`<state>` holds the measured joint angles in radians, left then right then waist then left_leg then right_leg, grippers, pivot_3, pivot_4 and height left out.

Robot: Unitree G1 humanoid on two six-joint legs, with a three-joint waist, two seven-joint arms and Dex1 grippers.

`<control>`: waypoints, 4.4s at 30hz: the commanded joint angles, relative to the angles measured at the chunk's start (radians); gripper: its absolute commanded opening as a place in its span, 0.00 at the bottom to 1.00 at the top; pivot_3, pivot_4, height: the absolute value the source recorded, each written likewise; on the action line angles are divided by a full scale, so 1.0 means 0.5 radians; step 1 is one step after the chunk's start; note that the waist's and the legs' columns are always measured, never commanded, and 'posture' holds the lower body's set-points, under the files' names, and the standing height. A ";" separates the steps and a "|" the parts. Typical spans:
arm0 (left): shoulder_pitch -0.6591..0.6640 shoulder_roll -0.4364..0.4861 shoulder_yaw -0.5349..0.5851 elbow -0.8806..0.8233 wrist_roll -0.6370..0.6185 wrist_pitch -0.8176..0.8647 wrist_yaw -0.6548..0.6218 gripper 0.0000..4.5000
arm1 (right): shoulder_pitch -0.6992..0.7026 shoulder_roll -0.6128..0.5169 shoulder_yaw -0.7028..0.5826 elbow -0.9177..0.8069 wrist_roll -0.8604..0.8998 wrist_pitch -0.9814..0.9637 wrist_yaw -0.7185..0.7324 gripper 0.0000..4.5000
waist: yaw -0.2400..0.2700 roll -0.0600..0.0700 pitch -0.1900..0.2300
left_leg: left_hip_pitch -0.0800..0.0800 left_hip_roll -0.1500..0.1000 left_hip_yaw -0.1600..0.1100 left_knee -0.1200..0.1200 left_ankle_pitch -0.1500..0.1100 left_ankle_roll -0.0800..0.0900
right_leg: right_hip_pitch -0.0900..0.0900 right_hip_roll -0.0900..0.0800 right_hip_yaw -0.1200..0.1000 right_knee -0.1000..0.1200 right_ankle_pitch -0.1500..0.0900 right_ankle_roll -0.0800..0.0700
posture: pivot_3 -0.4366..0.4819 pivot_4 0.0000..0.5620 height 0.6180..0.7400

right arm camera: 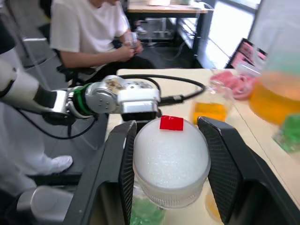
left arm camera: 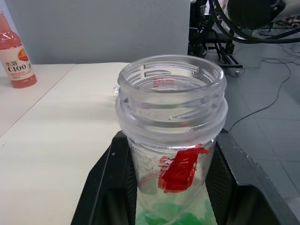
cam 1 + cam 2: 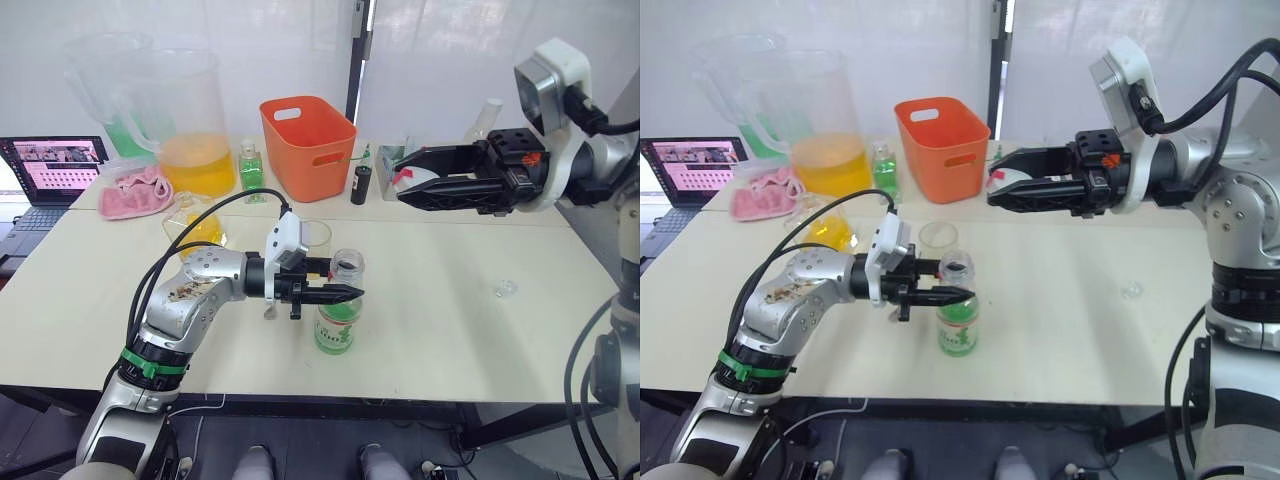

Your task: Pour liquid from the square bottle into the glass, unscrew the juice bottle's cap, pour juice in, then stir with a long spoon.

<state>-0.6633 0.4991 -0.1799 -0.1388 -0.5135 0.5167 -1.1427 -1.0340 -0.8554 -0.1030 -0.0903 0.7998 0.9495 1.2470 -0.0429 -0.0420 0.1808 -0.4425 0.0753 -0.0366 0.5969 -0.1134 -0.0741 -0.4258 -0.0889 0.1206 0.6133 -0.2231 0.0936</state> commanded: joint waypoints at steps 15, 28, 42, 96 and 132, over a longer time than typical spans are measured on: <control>-0.014 -0.055 -0.083 0.110 0.043 -0.008 -0.087 0.31 | 1.278 0.171 -0.700 -0.566 -0.289 -0.075 -1.292 0.35 | 0.005 -0.001 -0.002 | 0.001 -0.002 0.000 0.004 0.000 0.000 | 0.005 -0.002 0.002 -0.002 0.001 0.002 | 0.48 0.27 0.81; 0.005 -0.046 -0.059 0.081 0.044 0.014 -0.071 0.31 | 1.636 0.570 -0.449 -0.030 -0.776 -0.698 -1.545 0.35 | 0.001 0.000 -0.003 | 0.000 -0.004 -0.001 0.004 0.000 0.001 | 0.006 -0.002 0.002 -0.002 0.001 0.003 | 0.48 0.27 0.81; 0.027 -0.013 -0.063 0.082 0.073 -0.012 -0.080 0.31 | 1.596 0.672 -0.406 0.263 -0.831 -1.025 -1.511 0.74 | -0.001 0.000 -0.004 | 0.002 -0.004 -0.001 0.004 0.000 0.001 | 0.007 -0.002 0.002 -0.002 0.001 0.004 | 0.48 0.27 0.81; -0.904 0.379 0.420 1.132 0.233 -0.414 0.017 0.31 | 0.963 0.015 -0.313 -0.858 0.444 -0.020 -1.149 1.00 | 0.006 -0.003 -0.001 | -0.010 -0.004 -0.002 0.000 0.000 0.001 | -0.004 -0.002 0.000 -0.001 0.000 0.004 | 0.48 0.27 0.81; -1.316 -0.083 -0.091 2.699 1.708 -2.498 1.348 0.31 | 1.133 0.011 -0.285 -1.153 0.600 0.021 -1.613 1.00 | 0.061 -0.003 -0.001 | -0.034 -0.006 -0.004 0.012 0.001 0.001 | -0.025 -0.001 0.002 0.011 0.013 0.023 | 0.48 0.27 0.81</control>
<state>-1.2823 0.4525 -0.2272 1.2283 0.3336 -0.7017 -0.5075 -0.4681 -0.8386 -0.2274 -0.6406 1.1018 0.9635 0.4519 -0.0125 -0.0437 0.1805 -0.4593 0.0725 -0.0385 0.6035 -0.1129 -0.0735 -0.4382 -0.0893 0.1216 0.6193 -0.2168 0.1050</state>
